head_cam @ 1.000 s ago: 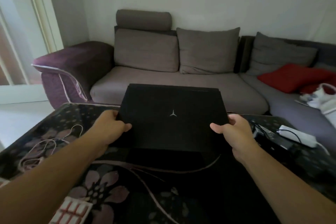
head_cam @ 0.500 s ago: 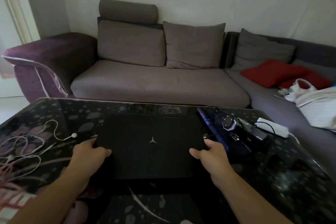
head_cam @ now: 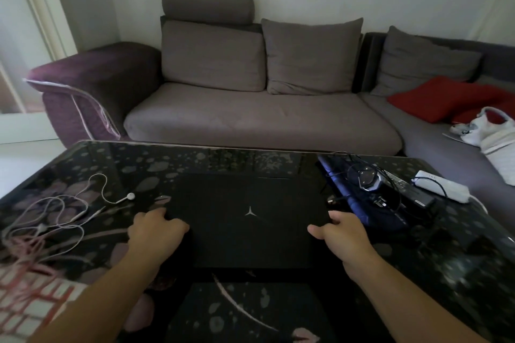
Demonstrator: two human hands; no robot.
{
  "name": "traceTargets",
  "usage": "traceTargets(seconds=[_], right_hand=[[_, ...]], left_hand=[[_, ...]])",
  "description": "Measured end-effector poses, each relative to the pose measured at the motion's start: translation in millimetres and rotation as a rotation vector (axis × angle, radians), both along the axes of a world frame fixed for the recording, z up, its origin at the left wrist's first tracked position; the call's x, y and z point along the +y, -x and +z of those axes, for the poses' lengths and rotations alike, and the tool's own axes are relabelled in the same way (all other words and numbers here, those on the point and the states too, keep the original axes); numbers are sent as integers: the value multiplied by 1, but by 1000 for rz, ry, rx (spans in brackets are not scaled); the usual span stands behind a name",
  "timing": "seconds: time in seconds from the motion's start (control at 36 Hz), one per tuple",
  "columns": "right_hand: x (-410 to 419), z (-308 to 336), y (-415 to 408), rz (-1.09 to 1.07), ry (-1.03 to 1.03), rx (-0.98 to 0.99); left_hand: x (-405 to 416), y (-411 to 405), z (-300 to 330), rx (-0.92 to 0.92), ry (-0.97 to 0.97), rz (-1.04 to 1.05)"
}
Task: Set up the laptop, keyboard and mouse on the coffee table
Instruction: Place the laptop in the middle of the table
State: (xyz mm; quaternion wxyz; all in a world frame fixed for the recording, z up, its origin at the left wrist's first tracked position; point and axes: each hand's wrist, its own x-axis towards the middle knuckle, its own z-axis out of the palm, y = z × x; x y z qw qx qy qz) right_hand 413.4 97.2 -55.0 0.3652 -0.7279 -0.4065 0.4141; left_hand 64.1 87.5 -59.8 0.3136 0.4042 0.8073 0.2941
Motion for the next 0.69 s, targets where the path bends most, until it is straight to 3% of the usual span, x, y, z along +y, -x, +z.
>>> traceTargets(seconds=[0.36,0.69], right_hand=[[-4,1,-8,-14,35,-17],[-4,6,-8,1,29,-80]], left_hand=[[20,-11,-9,93,21,-45],[21,-4,-12,-49,-59,-50]])
